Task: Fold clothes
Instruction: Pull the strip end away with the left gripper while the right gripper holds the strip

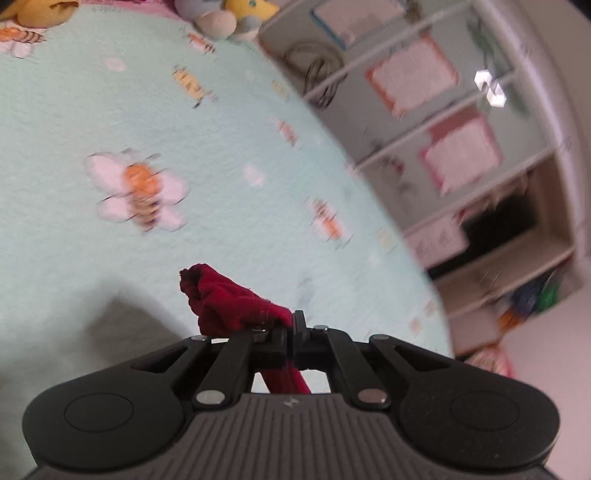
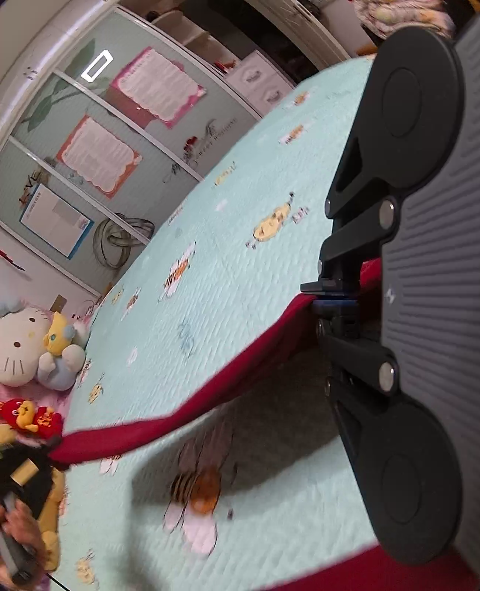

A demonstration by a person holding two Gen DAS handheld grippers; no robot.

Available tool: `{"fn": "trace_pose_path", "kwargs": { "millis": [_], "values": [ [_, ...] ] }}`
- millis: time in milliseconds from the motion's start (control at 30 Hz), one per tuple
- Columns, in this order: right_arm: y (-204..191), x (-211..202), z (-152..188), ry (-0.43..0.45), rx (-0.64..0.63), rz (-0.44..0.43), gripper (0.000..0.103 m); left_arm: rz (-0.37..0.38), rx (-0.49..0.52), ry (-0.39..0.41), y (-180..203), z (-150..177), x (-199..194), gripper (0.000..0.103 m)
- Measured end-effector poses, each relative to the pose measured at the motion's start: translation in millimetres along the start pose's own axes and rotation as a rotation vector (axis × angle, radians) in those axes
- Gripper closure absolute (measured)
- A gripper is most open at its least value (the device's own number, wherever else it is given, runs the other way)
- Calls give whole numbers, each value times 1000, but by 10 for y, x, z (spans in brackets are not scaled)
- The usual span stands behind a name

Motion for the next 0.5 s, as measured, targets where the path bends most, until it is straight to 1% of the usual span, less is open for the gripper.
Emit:
{"fn": "trace_pose_path", "kwargs": {
  "millis": [100, 200, 433, 500],
  "values": [
    [-163, -259, 26, 11, 23, -10, 103, -18, 11, -50, -205, 191, -246, 103],
    [-348, -531, 31, 32, 27, -15, 103, -18, 59, -27, -346, 355, -519, 103],
    [-938, -1219, 76, 103, 43, -13, 103, -17, 177, 36, -666, 734, -1157, 103],
    [-1114, -1352, 116, 107, 44, -22, 103, -16, 211, 54, -758, 842, -1340, 103]
  ]
}}
Point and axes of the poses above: each gripper's, at about its wrist camera, not at the fingertips, and x roughly the way its jaws point, y to its right, z to its underside, the point moved 1 cm from there along x, roughly the way its jaws point, and after that the axes turned 9 degrees about -z, right-handed, at the moved point
